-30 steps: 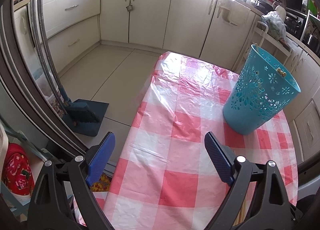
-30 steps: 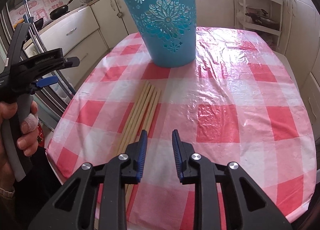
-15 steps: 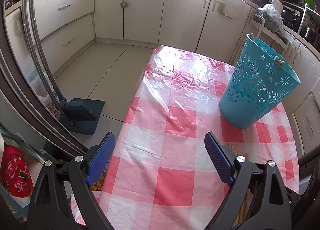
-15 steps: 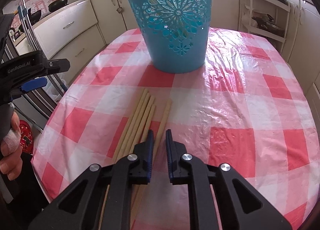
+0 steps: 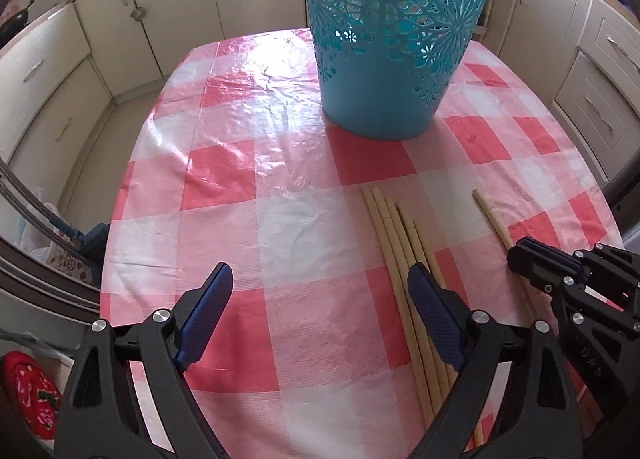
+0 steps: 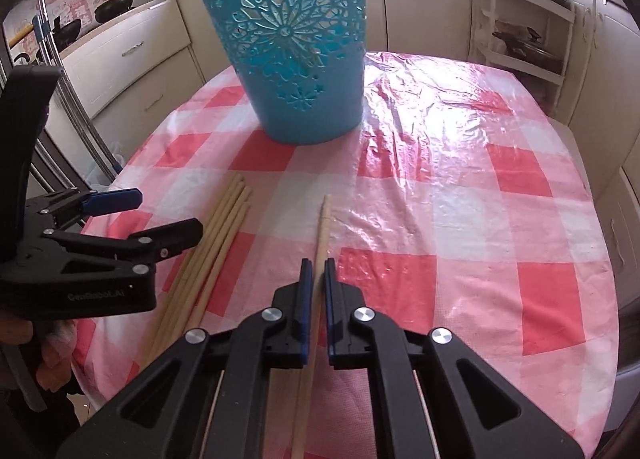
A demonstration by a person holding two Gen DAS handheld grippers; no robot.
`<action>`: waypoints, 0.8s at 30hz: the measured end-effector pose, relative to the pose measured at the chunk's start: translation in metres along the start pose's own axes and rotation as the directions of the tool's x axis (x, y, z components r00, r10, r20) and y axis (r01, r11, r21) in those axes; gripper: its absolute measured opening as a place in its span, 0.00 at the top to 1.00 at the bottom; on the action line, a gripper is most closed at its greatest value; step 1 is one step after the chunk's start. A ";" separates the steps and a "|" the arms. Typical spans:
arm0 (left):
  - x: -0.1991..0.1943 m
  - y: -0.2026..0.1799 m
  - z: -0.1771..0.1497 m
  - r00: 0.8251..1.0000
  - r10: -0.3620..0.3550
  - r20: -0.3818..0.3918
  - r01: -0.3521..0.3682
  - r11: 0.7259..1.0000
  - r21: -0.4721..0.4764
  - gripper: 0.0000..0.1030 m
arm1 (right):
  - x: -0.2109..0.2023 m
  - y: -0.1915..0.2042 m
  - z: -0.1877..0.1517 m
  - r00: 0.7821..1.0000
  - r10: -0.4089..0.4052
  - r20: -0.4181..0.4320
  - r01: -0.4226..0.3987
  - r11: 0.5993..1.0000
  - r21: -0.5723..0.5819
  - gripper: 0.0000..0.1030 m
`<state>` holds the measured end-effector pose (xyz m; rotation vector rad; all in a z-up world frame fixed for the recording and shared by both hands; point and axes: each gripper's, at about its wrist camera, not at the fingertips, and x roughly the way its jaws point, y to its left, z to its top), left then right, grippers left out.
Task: Organize utensils
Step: 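Move the open right gripper to the bundle and close on one chopstick, then close the left gripper on another wooden chopstick from the bundle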
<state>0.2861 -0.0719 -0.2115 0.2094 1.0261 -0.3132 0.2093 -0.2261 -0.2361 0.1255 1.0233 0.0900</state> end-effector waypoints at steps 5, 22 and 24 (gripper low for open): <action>-0.002 0.005 0.000 1.000 -0.020 0.017 0.021 0.999 -0.035 0.20 | 0.001 -0.008 0.001 0.999 0.040 0.001 -0.040 0.999 0.033 0.94; 0.008 0.006 0.005 0.999 -0.033 -0.001 0.032 0.998 -0.062 0.28 | 0.003 -0.004 0.002 0.999 0.035 0.014 -0.035 0.999 0.022 0.92; 0.007 0.005 0.005 0.999 -0.037 -0.001 0.037 0.997 -0.062 0.29 | 0.003 -0.004 0.002 0.999 0.034 0.014 -0.035 0.999 0.021 0.92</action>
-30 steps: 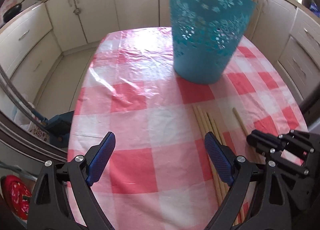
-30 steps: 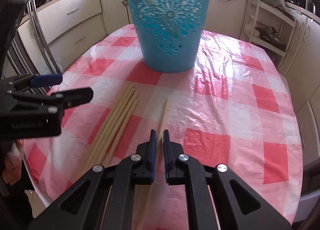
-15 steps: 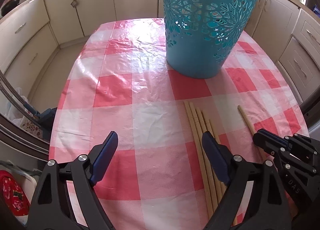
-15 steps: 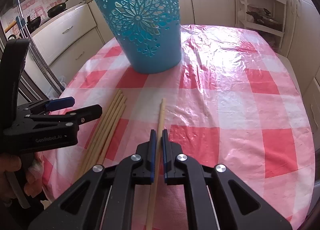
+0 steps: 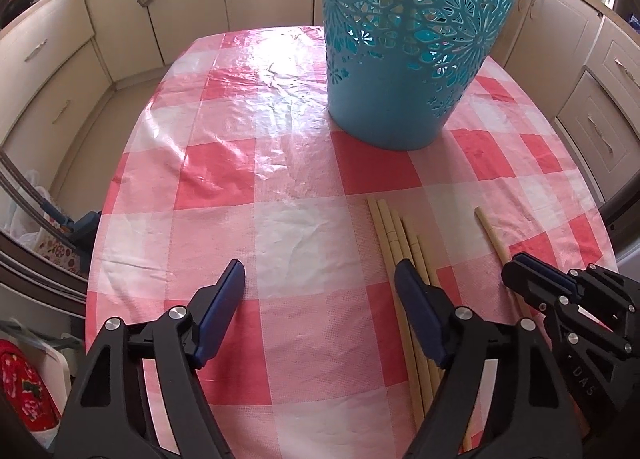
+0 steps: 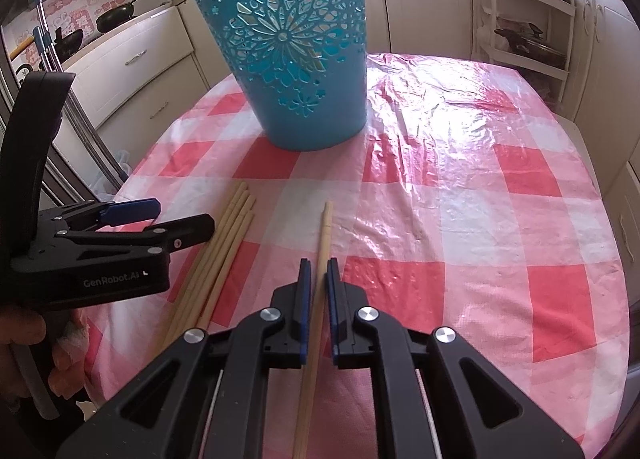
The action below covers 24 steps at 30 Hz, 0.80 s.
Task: Organize utensils
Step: 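Close the left gripper on another wooden chopstick from the bundle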
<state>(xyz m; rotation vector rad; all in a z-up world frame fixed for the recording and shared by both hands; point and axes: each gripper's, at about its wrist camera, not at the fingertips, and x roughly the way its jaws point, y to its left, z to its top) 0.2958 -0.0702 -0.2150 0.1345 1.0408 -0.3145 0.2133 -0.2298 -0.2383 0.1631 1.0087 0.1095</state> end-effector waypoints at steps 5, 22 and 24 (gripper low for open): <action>0.001 -0.004 0.001 1.000 0.013 0.002 -0.013 1.000 0.017 0.33 | 0.000 -0.001 0.000 1.000 0.003 0.001 -0.003 1.000 0.003 0.92; 0.000 -0.023 0.004 1.000 -0.025 0.017 0.023 0.995 0.101 0.93 | 0.004 0.003 0.003 1.000 -0.014 -0.001 0.014 1.000 -0.017 0.92; 0.000 -0.023 0.004 0.999 -0.050 0.007 0.050 0.994 0.097 0.95 | 0.004 0.004 0.003 1.000 -0.020 -0.001 0.020 1.000 -0.022 0.92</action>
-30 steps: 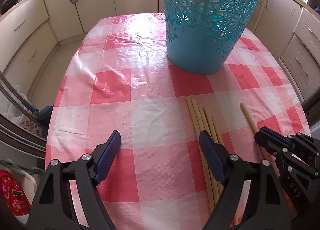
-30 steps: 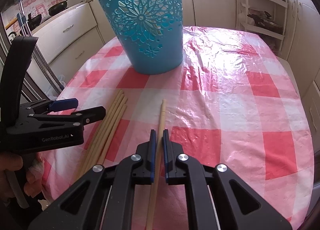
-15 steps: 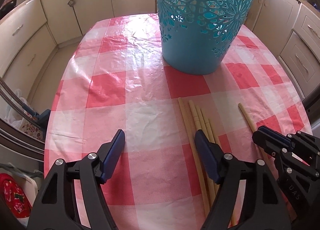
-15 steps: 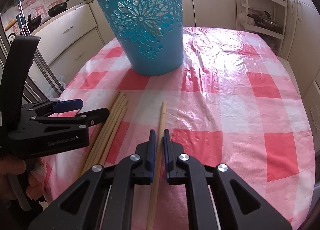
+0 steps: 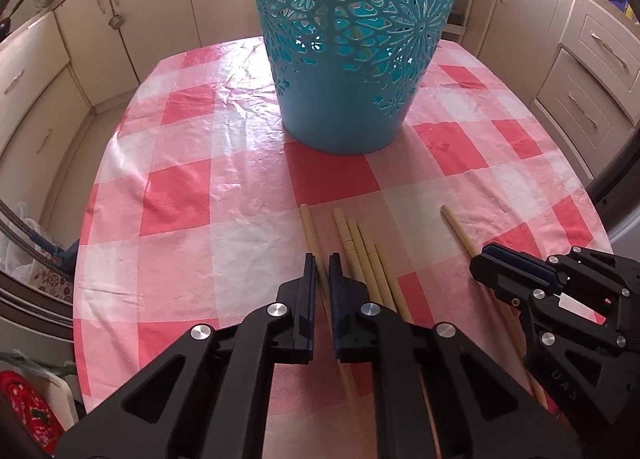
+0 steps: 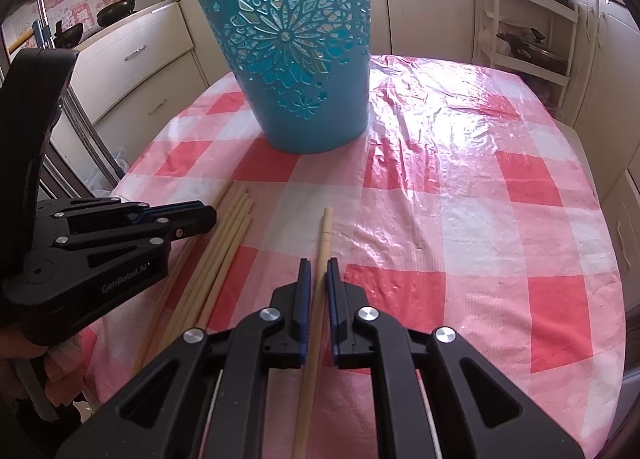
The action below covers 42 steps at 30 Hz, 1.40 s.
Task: Organize utensils
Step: 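Close the left gripper on another wooden chopstick from the bundle, then lift the chopstick with the left gripper and drop it into the basket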
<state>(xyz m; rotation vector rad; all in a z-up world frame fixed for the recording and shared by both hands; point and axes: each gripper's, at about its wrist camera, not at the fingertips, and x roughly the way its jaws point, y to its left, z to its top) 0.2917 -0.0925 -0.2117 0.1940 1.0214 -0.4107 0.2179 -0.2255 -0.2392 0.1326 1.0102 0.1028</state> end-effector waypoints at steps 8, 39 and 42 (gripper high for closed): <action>-0.015 0.026 -0.002 0.997 -0.078 0.010 0.079 0.992 -0.097 0.96 | -0.001 0.004 -0.001 0.999 -0.030 -0.012 0.029 0.999 -0.017 0.92; -0.204 0.073 0.100 0.809 -0.141 0.570 0.303 0.932 -0.198 0.96 | -0.004 -0.011 -0.001 0.999 0.037 -0.017 -0.036 0.998 0.049 0.94; -0.202 0.061 0.124 0.791 -0.116 0.601 0.285 0.938 -0.195 0.96 | -0.004 -0.013 -0.001 0.999 0.047 -0.019 -0.046 0.997 0.063 0.94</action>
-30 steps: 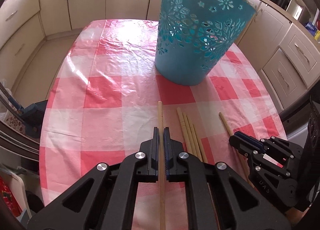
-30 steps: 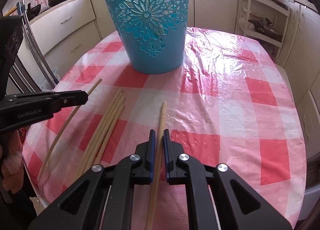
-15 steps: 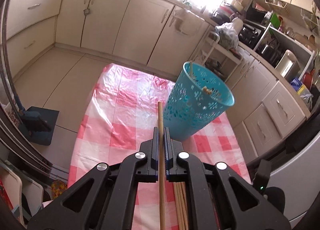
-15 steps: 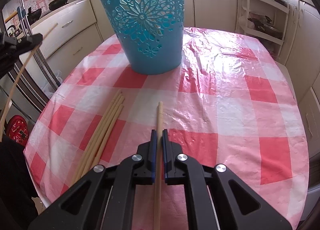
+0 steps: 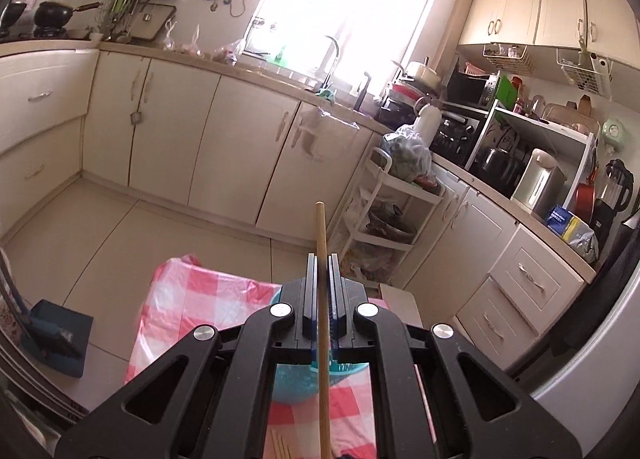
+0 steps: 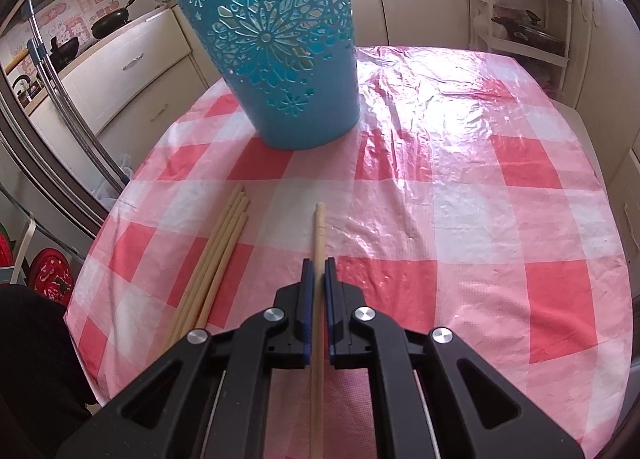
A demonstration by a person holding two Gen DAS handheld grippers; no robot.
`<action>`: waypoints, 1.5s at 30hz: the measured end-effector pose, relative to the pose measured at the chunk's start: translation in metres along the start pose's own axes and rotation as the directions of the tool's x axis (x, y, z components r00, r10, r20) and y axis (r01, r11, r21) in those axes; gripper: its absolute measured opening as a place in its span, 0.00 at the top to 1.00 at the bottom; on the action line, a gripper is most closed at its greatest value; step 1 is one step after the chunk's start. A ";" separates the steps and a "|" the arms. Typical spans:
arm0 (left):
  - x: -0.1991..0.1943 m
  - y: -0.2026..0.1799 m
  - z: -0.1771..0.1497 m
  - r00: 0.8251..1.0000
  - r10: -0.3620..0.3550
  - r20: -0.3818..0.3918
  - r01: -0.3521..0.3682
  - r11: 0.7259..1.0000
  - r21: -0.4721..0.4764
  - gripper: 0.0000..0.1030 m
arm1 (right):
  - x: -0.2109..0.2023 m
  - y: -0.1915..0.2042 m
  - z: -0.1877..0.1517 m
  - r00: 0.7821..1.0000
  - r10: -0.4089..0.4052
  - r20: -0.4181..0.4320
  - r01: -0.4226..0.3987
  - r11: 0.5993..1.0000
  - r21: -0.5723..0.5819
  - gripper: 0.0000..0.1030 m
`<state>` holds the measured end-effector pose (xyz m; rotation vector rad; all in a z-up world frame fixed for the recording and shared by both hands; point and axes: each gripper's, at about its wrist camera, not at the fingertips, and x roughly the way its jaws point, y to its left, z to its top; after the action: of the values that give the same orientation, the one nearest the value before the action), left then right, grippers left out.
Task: Organize utensils
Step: 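Lift the chopstick with the left gripper and drop it into the basket, then lift the chopstick in the right gripper toward the basket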
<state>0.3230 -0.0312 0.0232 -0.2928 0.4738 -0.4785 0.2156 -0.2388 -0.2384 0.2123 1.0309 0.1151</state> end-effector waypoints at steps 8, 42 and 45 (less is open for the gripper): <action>0.073 -0.011 0.017 0.992 0.072 0.100 -0.067 0.996 -0.056 0.96 | 0.000 0.000 0.000 1.000 0.001 0.003 -0.001 1.000 -0.005 0.94; -0.002 0.037 -0.067 0.943 0.332 0.013 -0.331 0.936 0.121 0.15 | 0.004 0.015 0.001 1.000 -0.019 0.003 0.019 0.997 -0.078 0.82; -0.017 0.066 -0.086 0.930 0.367 -0.009 -0.365 0.928 0.073 0.15 | 0.004 0.022 -0.002 0.998 -0.054 0.017 0.056 0.991 -0.120 0.83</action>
<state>0.2908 0.0196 -0.0682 -0.1255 0.5195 -0.1326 0.2159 -0.2160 -0.2379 0.0750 1.0114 0.1254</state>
